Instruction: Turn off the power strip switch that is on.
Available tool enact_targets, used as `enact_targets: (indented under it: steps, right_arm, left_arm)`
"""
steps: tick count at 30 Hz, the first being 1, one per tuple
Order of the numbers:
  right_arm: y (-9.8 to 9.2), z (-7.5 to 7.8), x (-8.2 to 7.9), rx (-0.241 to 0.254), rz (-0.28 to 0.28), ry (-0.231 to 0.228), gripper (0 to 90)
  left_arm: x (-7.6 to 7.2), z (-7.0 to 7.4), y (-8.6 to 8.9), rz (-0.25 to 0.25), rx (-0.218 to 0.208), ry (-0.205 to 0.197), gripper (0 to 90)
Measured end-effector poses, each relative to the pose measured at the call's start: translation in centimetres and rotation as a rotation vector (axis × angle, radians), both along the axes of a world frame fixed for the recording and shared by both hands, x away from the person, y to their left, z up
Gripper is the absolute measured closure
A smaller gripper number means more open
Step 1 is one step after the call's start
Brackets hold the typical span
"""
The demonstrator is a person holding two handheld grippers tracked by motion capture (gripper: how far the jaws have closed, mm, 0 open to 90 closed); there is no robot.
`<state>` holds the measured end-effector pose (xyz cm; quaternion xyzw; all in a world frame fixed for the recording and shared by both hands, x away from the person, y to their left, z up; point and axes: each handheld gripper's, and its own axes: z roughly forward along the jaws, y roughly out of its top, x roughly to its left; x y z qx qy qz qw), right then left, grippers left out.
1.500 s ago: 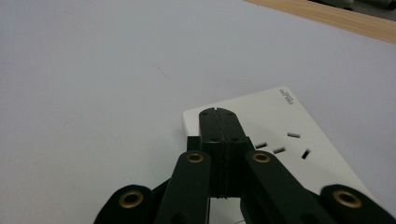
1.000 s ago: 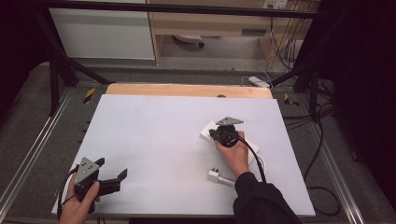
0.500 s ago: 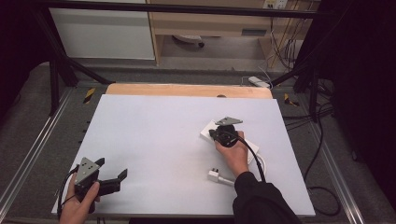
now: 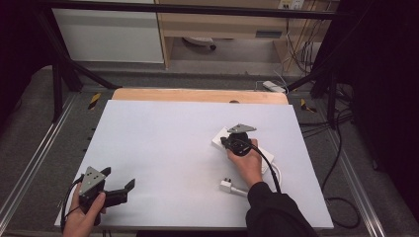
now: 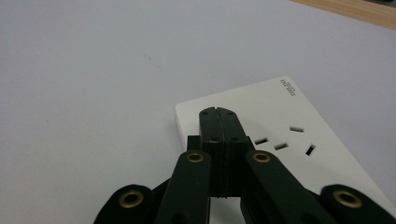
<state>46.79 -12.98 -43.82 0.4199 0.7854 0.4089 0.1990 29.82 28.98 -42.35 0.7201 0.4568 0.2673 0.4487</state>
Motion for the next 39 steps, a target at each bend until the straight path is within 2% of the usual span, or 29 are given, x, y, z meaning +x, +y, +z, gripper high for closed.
enact_targets:
  steps: [39]
  right_arm:
    - [-0.02, -0.04, 0.01, -0.009, -0.006, 0.002, 90.0]
  left_arm:
    - [0.0, -0.05, -0.03, -0.003, 0.0, 0.006, 5.2]
